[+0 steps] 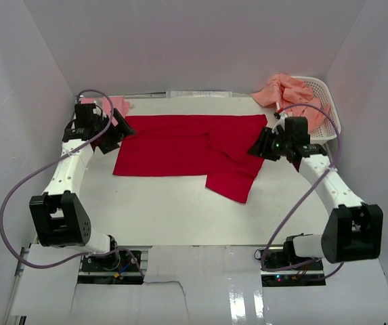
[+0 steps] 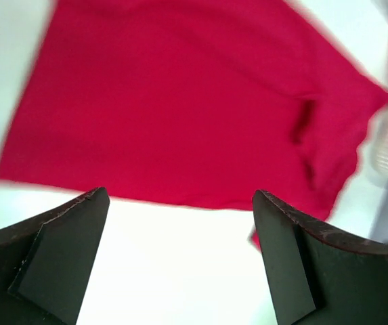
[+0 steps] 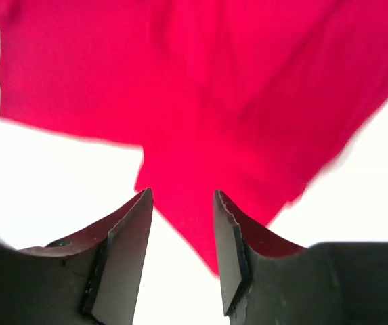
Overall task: Fold and stack the t-shirts
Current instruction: Grap the side of the flattened tshirt closest away from the robot with both arms
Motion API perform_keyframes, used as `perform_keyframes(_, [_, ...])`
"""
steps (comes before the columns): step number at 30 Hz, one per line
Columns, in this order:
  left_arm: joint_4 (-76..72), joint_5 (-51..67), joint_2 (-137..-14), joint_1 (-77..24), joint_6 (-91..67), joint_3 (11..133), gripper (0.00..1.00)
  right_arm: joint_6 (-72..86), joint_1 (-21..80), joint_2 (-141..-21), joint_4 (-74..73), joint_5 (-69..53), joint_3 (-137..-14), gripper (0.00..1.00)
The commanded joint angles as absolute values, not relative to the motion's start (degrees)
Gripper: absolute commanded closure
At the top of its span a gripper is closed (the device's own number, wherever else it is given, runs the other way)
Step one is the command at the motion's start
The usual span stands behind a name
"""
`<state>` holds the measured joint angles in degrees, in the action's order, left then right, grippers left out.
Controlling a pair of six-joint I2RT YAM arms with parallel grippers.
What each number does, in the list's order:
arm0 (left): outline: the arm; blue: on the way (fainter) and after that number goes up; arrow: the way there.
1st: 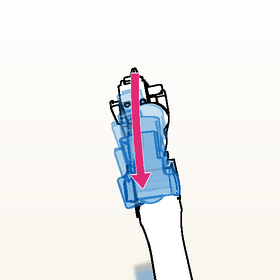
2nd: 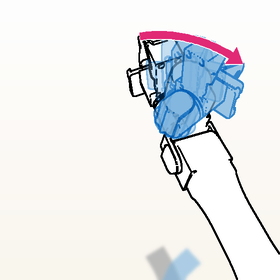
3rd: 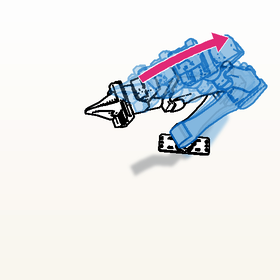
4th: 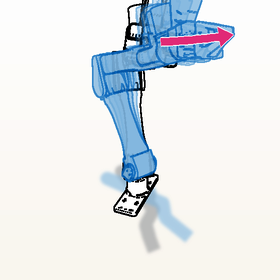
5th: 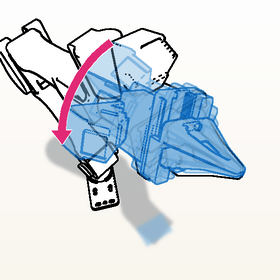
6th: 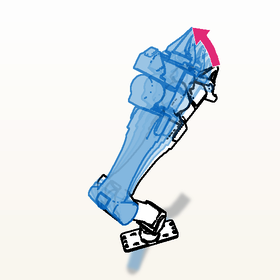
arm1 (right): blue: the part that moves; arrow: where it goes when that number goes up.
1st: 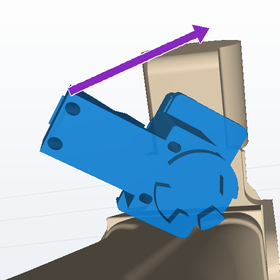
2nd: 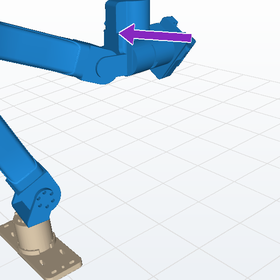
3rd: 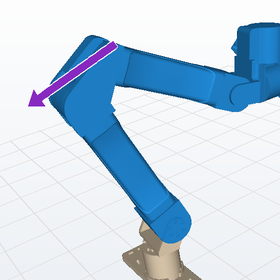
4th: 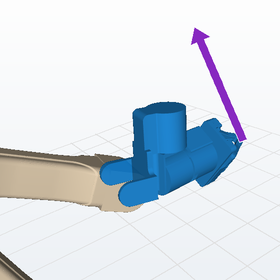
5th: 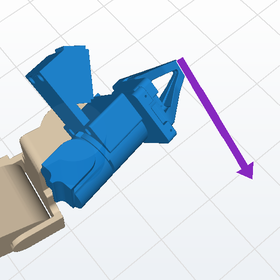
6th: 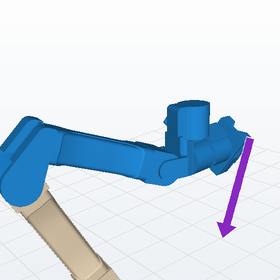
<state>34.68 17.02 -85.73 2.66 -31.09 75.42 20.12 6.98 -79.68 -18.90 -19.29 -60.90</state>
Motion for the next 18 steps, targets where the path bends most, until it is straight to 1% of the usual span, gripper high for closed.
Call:
perform_keyframes(1, [34.19,10.63,-82.19,7.11,-30.32,64.88,0.02,22.76,8.35,-72.62,-20.21,-17.05,-48.89,0.52])
perform_keyframes(3, [33.66,14.31,-81.04,8.87,-31.20,62.33,0.02,23.20,9.05,-69.62,-21.35,-18.10,-42.32,0.50])
perform_keyframes(4, [33.49,15.46,-80.77,10.53,-31.72,61.18,0.02,24.16,9.23,-67.26,-22.14,-18.80,-40.36,0.47])
perform_keyframes(8, [31.47,20.12,-81.73,14.67,-34.53,56.35,0.02,26.98,9.58,-62.06,-21.54,-19.95,-31.04,0.46])
perform_keyframes(9, [30.77,21.35,-82.17,15.37,-34.89,55.64,0.02,27.59,9.58,-61.35,-21.01,-19.95,-29.55,0.41])
perform_keyframes(10, [30.24,21.71,-82.61,16.51,-35.24,55.03,0.02,28.29,9.58,-60.30,-19.27,-20.56,-26.57,0.41])
perform_keyframes(18, [26.98,22.33,-83.85,18.89,-36.83,52.38,0.02,31.29,9.67,-64.77,-11.96,-23.29,-21.19,0.39])
